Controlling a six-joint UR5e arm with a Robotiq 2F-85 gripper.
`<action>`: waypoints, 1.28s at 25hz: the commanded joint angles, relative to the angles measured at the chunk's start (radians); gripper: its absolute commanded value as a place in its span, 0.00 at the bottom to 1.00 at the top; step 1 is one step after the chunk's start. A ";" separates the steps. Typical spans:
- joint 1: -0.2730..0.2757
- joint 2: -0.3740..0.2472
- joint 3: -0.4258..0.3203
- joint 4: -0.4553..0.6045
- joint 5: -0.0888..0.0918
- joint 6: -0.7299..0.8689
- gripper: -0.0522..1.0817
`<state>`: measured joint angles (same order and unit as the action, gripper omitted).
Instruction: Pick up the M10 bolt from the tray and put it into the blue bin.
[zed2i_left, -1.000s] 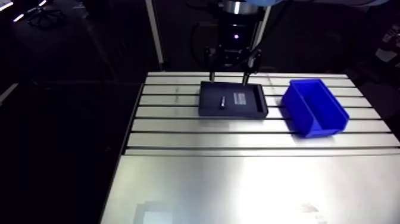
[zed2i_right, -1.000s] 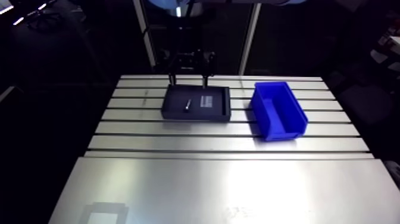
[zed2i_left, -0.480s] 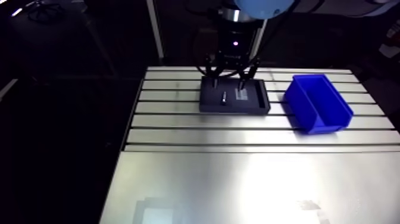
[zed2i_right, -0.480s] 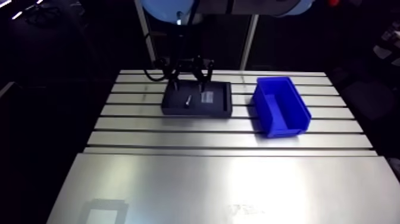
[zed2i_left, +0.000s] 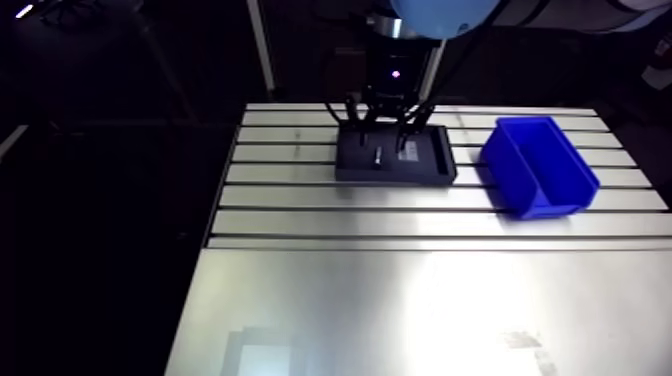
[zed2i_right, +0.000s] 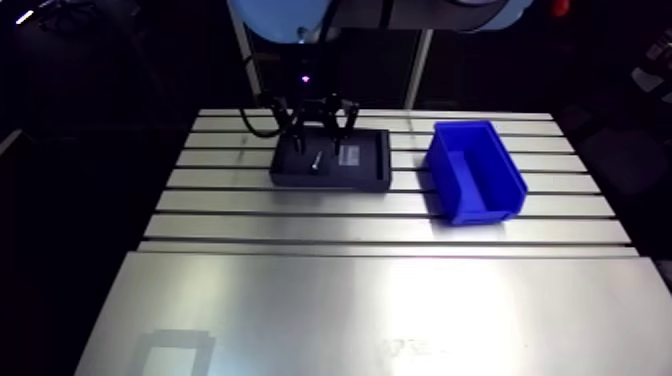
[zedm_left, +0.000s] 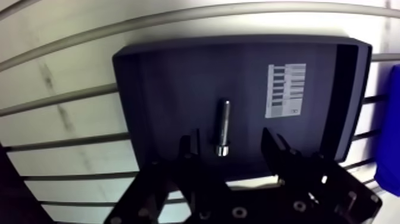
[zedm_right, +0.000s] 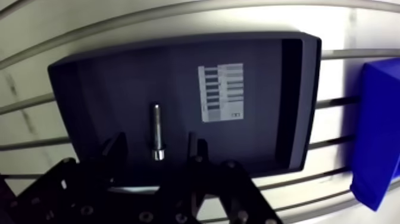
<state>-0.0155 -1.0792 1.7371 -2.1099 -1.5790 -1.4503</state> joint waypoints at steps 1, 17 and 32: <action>0.000 0.006 0.002 -0.002 0.000 0.000 0.43; 0.000 0.009 0.008 -0.002 -0.002 0.000 0.47; -0.001 0.026 0.008 -0.003 0.000 -0.002 0.47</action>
<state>-0.0179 -1.0566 1.7451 -2.1129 -1.5792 -1.4512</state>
